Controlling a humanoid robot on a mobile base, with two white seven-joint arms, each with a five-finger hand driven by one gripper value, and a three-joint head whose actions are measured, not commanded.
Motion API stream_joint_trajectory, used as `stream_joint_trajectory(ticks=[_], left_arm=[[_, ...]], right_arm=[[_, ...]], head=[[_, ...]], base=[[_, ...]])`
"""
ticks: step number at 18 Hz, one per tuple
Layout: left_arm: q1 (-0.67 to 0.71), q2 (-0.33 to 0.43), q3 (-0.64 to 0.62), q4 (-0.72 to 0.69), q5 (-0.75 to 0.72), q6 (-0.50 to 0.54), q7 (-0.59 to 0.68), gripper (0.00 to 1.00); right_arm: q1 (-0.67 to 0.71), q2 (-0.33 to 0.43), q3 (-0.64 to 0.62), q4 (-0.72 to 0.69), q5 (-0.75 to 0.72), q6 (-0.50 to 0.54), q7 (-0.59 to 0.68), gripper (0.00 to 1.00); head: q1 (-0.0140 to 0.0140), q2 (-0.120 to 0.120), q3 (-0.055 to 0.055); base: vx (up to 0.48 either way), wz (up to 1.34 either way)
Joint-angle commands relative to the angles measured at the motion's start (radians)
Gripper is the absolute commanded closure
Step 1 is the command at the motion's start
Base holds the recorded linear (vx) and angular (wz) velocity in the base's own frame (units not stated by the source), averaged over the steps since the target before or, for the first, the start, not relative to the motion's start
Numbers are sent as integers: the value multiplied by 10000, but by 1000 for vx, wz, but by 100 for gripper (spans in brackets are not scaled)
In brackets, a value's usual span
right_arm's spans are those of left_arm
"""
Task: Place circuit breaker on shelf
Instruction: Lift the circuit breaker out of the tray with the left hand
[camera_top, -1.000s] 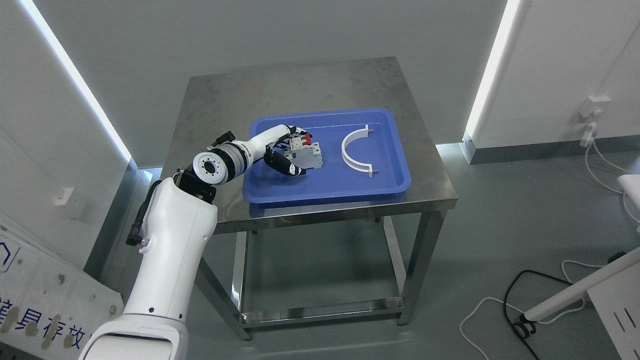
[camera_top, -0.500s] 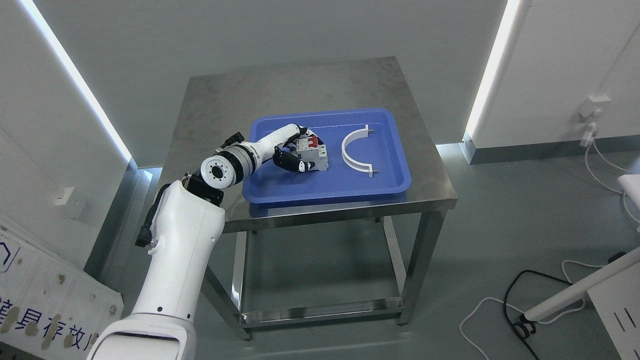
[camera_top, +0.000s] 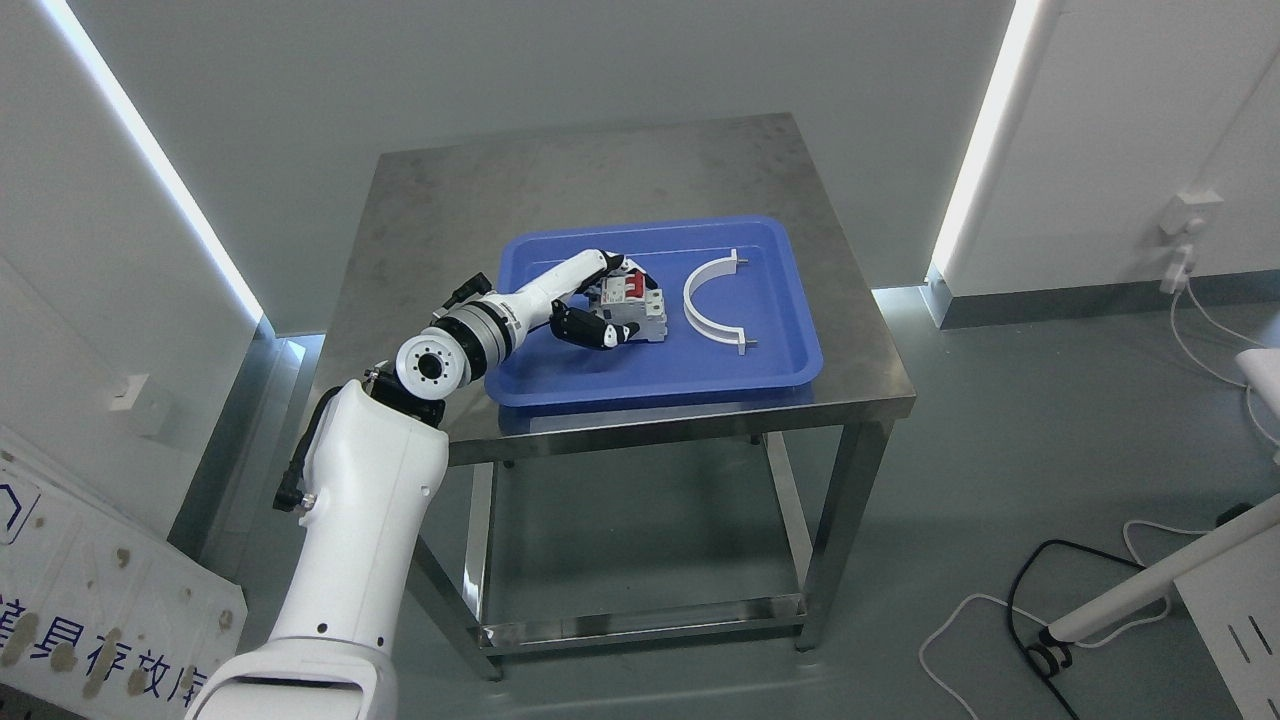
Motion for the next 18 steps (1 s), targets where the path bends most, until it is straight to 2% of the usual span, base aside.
stream_joint_trajectory(ticks=[1, 2, 3, 4, 7, 8, 10, 12, 16, 18], left_arm=[[-110, 93, 2654, -1283, 2385, -616, 443, 99], [-65, 93, 2733, -2111, 3717, -342, 795, 99], [72, 93, 2794, -2802, 4444, 162, 1360, 99], [468, 93, 2841, -3690, 4877, 592, 2353, 98], [2214, 93, 2201, -5929, 5768, 596, 5100, 95], [2859, 93, 2015, -6607, 5847, 596, 5549, 93], [3948, 93, 1906, -7697, 6289, 292, 5600, 93], [5038, 93, 1752, -8314, 6568, -443, 5371, 93], [7462, 93, 1308, -8867, 6568, -2789, 2707, 93], [7925, 93, 1231, -9021, 6568, -3267, 2379, 93]], right_arm=[[154, -175, 0, 1, -8, -1043, 5, 0], [154, -175, 0, 1, 7, -1043, 5, 0], [154, -175, 0, 1, 7, -1043, 5, 0], [154, -175, 0, 1, 7, -1043, 5, 0], [154, -175, 0, 1, -8, -1043, 5, 0], [154, -175, 0, -14, -8, -1043, 5, 0], [154, -175, 0, 1, 7, -1043, 5, 0], [154, -175, 0, 1, 7, -1043, 5, 0], [154, -175, 0, 1, 7, -1043, 5, 0], [154, -175, 0, 1, 7, -1043, 5, 0]], head=[[0, 0, 0], [0, 0, 0], [0, 0, 0], [0, 0, 0], [0, 0, 0], [0, 0, 0], [0, 0, 0], [0, 0, 0], [0, 0, 0], [0, 0, 0]], base=[[0, 0], [0, 0], [0, 0], [0, 0], [0, 0], [0, 0], [5, 16], [0, 0], [0, 0], [0, 0]])
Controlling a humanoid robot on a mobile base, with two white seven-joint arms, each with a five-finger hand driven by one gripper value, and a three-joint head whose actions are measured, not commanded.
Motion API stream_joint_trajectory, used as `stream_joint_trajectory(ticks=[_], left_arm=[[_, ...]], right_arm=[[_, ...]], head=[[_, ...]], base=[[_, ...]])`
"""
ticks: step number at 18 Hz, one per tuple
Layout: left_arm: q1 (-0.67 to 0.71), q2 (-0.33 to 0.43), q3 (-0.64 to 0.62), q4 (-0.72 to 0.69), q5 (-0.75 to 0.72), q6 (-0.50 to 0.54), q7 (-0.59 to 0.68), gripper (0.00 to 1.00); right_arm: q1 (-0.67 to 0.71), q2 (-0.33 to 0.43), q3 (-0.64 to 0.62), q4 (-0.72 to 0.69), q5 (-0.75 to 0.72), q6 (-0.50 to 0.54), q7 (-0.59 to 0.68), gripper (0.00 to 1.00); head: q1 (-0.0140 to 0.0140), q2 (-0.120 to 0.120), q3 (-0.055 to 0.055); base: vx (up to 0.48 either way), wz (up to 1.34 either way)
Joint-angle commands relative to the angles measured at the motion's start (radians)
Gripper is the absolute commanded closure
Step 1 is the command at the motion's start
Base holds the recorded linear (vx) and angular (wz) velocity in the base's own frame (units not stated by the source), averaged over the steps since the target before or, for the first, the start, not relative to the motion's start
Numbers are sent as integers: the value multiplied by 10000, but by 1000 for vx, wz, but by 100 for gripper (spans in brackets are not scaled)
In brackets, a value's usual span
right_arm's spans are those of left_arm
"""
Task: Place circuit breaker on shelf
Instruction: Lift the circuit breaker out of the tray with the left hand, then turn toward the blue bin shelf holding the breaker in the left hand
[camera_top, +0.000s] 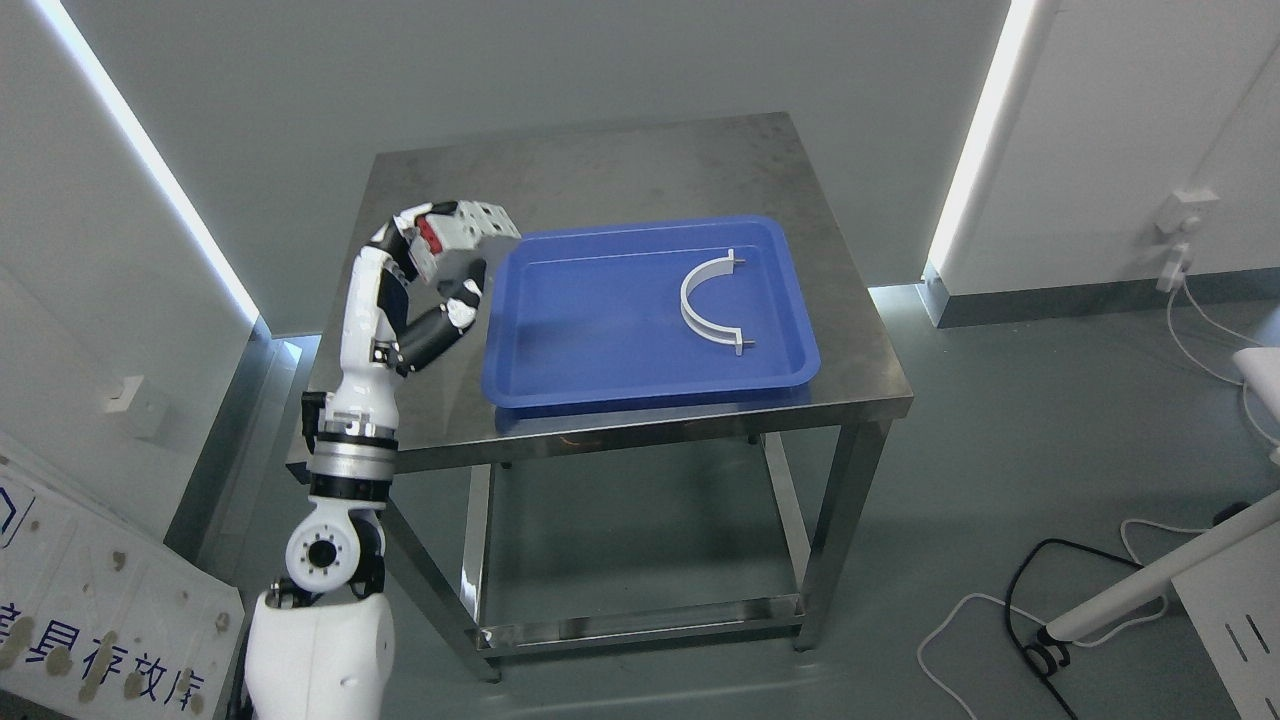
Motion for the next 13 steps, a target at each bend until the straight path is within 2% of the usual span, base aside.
stream_joint_trajectory(ticks=[1, 13], left_arm=[[2565, 161, -289, -3113, 583, -1116, -929, 92], [2872, 161, -442, -3114, 583, -1409, -776, 92]], right_arm=[[153, -175, 0, 1, 6, -1008, 6, 0], [153, -175, 0, 1, -9, -1008, 6, 0]], head=[[0, 0, 0], [0, 0, 0]], base=[[13, -24], [-11, -21]])
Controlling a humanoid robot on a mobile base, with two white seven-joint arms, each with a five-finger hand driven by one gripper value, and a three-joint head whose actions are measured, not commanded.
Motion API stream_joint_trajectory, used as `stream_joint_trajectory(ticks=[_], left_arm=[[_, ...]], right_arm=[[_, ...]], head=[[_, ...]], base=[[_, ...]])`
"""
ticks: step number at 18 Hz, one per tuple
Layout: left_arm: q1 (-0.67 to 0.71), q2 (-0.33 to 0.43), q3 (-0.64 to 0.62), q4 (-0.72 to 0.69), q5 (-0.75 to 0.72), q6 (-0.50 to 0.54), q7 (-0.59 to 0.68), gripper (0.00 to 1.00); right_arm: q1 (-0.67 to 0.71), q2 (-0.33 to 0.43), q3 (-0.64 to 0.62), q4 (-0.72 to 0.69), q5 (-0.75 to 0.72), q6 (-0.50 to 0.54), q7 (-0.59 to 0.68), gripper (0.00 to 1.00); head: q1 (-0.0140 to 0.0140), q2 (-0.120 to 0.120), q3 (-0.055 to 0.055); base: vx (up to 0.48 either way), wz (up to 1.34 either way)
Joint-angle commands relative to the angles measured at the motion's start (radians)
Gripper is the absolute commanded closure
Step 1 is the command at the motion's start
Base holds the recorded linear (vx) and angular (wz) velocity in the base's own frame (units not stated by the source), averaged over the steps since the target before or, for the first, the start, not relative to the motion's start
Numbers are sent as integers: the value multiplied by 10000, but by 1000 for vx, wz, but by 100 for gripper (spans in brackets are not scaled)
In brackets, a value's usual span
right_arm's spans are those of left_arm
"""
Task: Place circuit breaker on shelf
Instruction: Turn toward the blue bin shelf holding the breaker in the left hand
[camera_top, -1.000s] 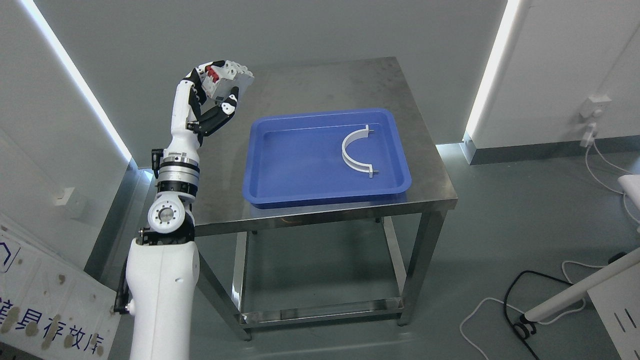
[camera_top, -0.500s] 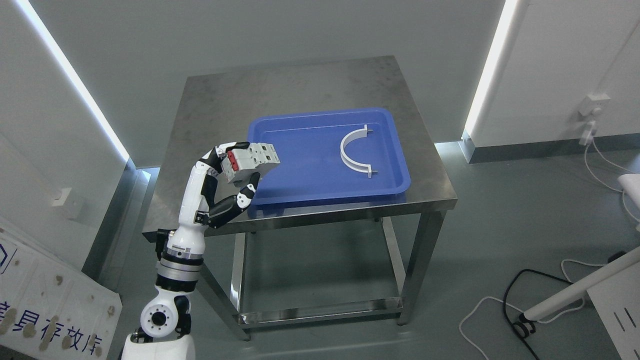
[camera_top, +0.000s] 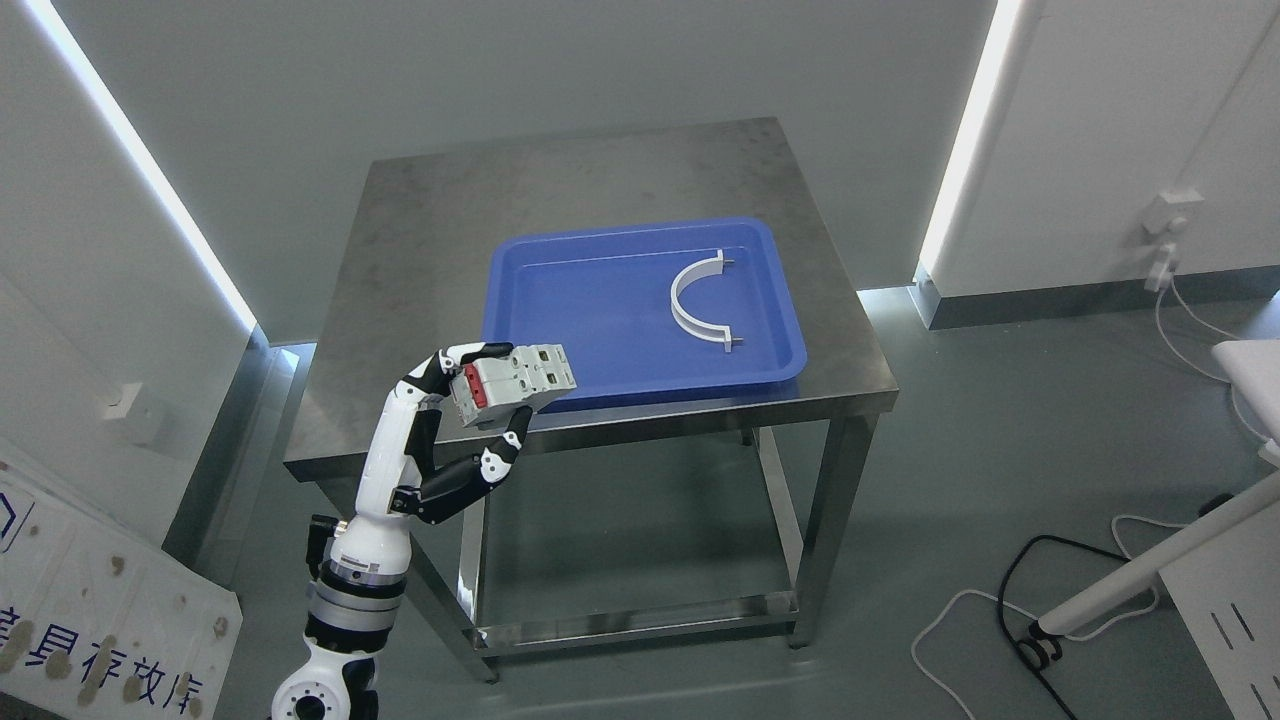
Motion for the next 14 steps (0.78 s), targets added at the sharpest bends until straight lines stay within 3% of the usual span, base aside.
stream_joint_trajectory(ticks=[1, 8, 14], left_arm=[[354, 169, -121, -910, 219, -59, 87, 92], [277, 169, -151, -1170, 219, -197, 379, 92], [293, 169, -182, -1186, 219, -197, 348, 92]], right_arm=[[157, -175, 0, 1, -10, -1007, 35, 0], [157, -175, 0, 1, -10, -1007, 35, 0], [157, -175, 0, 1, 5, -1007, 35, 0]], head=[[0, 0, 0], [0, 0, 0], [0, 0, 0]], base=[[-140, -71], [-175, -126], [-341, -123]])
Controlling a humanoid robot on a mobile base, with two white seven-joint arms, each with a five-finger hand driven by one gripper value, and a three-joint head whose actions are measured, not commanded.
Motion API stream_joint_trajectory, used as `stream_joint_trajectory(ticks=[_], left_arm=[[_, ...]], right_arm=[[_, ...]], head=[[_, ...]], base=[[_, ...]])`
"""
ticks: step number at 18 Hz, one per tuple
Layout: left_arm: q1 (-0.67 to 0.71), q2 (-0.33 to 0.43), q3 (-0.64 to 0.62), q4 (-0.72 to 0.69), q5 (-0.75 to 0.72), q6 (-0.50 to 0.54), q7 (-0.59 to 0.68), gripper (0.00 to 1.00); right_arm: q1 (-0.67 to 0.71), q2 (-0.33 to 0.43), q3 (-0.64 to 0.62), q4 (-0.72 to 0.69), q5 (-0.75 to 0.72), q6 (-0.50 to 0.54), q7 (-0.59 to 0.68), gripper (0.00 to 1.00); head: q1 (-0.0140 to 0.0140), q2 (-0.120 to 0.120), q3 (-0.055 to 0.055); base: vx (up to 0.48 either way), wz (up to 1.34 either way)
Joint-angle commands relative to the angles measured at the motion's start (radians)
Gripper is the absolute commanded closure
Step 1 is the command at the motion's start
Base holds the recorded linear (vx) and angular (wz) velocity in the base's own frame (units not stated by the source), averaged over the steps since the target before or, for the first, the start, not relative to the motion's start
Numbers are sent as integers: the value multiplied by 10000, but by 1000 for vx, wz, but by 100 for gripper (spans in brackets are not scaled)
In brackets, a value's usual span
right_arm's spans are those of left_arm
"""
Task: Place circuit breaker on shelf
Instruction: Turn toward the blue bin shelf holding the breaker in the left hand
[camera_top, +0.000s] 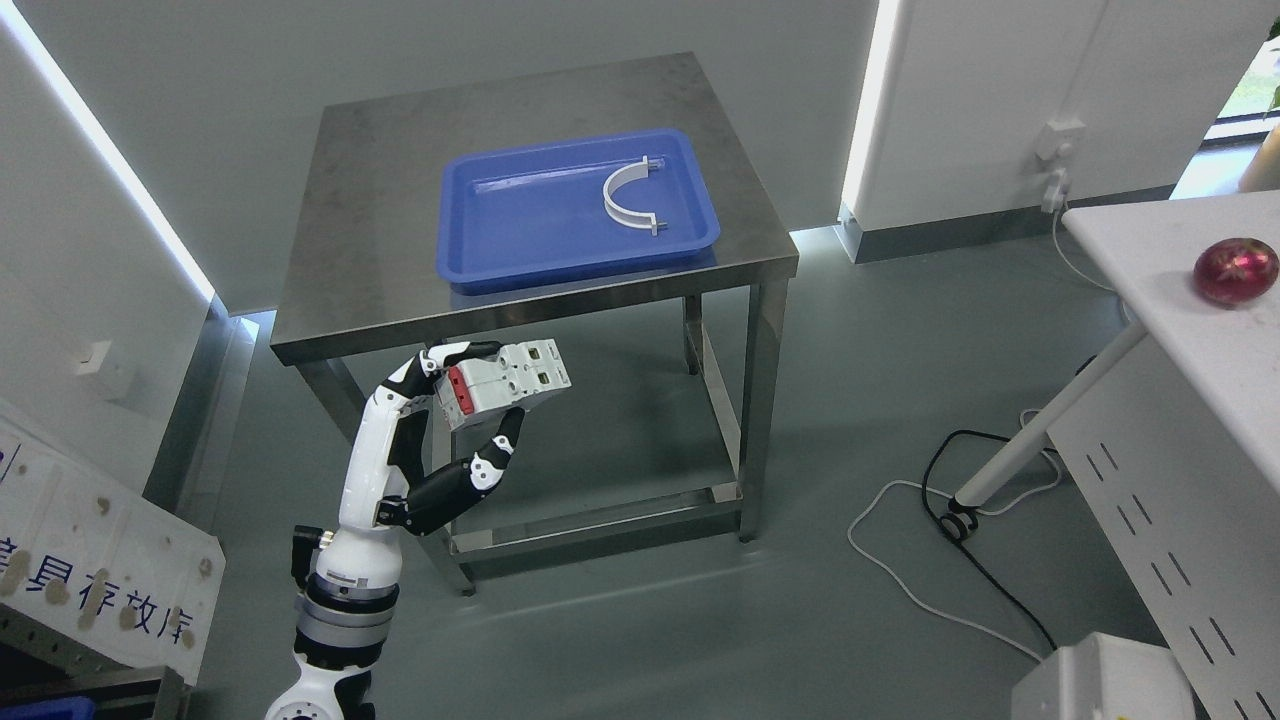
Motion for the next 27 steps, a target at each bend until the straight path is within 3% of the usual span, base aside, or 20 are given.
stream_joint_trajectory(ticks=[1, 10, 14, 23, 27], left_arm=[[25, 174, -65, -365, 186, -2, -21, 92], [-127, 174, -568, -411, 171, -2, -6, 92], [-1491, 174, -633, -411, 155, 887, 117, 92], [-2320, 174, -204, -396, 155, 1301, 86, 92], [-4019, 174, -340, -411, 155, 2311, 86, 92]], right_arm=[[153, -175, 0, 0, -10, -1006, 3, 0], [153, -175, 0, 0, 5, -1006, 3, 0], [153, -175, 0, 0, 5, -1006, 3, 0], [153, -175, 0, 0, 5, -1006, 3, 0], [153, -175, 0, 0, 5, -1006, 3, 0]], head=[[0, 0, 0], [0, 0, 0], [0, 0, 0], [0, 0, 0], [0, 0, 0]], base=[[-409, -17], [-419, 21], [-528, 186], [-373, 565], [-78, 1394]])
